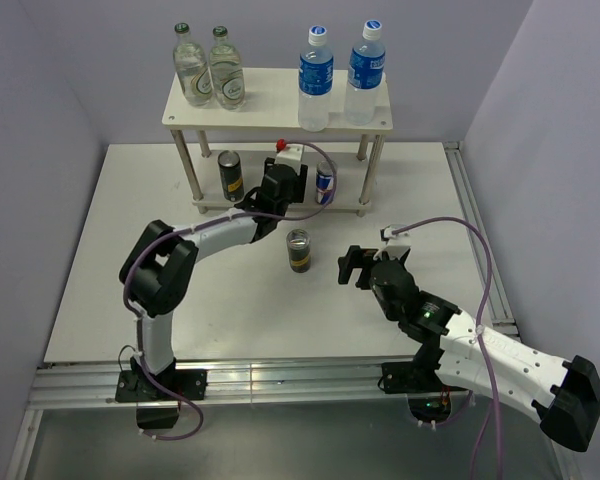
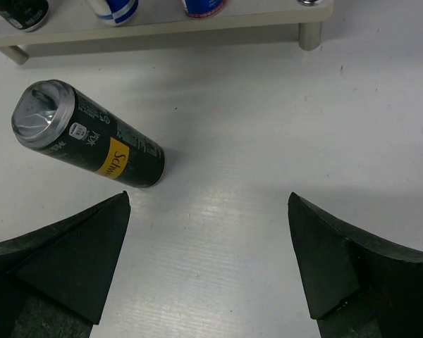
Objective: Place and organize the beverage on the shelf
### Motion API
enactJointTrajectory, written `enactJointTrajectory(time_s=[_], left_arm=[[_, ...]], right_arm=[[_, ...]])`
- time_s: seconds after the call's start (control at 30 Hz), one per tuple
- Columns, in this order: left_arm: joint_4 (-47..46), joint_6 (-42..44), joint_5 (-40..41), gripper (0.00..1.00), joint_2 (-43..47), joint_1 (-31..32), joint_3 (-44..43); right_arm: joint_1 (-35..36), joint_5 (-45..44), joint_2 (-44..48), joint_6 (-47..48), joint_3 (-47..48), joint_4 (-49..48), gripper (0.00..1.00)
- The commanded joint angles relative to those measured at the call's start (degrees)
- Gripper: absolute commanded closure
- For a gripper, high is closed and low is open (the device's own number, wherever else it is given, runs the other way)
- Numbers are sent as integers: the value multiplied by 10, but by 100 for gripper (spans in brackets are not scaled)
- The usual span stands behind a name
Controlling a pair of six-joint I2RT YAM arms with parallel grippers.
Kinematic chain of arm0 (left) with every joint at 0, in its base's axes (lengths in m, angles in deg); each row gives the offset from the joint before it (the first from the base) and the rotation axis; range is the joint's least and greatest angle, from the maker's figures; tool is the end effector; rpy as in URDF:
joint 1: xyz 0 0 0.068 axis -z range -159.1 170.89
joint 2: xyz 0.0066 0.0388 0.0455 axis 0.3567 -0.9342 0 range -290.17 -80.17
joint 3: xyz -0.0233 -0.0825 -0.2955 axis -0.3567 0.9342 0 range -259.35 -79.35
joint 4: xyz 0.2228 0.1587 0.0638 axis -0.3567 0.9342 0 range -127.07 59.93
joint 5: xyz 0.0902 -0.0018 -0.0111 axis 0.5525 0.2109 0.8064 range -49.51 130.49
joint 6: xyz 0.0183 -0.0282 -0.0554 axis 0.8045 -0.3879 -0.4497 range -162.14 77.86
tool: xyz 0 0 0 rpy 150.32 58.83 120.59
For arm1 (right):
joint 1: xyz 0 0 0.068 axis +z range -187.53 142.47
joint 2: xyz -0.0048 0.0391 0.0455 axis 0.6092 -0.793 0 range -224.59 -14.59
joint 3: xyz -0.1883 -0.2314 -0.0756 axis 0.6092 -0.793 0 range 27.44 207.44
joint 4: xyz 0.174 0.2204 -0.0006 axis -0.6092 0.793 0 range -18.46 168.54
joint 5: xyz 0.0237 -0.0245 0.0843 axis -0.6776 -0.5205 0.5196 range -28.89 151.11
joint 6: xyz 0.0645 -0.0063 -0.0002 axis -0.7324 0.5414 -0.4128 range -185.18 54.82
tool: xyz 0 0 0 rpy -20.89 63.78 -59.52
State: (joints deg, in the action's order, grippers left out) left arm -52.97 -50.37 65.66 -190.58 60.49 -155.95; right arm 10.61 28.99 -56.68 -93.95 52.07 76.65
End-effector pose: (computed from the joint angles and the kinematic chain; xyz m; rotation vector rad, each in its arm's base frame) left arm 0.3934 -0.2974 0.2598 0.2087 1.8443 -0.1665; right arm 0.1378 0.1136 0.2472 0.0398 1.9174 0.3571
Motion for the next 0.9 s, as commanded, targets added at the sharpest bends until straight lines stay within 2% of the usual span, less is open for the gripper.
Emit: enactJointTrajectory(time_s=[0.0,0.23,0.5,0.53,0.57,0.63,0.67,0.87], left_arm=[[-85,-13,-21,100,-9,-4,-58],[-79,-34,-60,100,-48,-4,-106],[-63,-43,-94,98,-65,-4,-116],[-55,-43,-98,93,-67,-4,-119],[-49,-40,-100,75,-68,-4,-121],[-42,-36,-103,53,-69,-4,-122],[-42,-35,-101,36,-66,-4,-120],[-41,-25,-82,12,-43,-4,-99]], right_arm=[[3,-8,-1,-9,-8,-23,0],[4,-11,-12,-8,-9,-27,0],[4,-13,-20,-8,-7,-30,0],[4,-13,-21,-8,-8,-31,0],[4,-13,-20,-8,-8,-31,0],[3,-13,-22,-8,-8,-32,0],[4,-13,-22,-8,-8,-31,0],[4,-13,-20,-8,-9,-31,0]])
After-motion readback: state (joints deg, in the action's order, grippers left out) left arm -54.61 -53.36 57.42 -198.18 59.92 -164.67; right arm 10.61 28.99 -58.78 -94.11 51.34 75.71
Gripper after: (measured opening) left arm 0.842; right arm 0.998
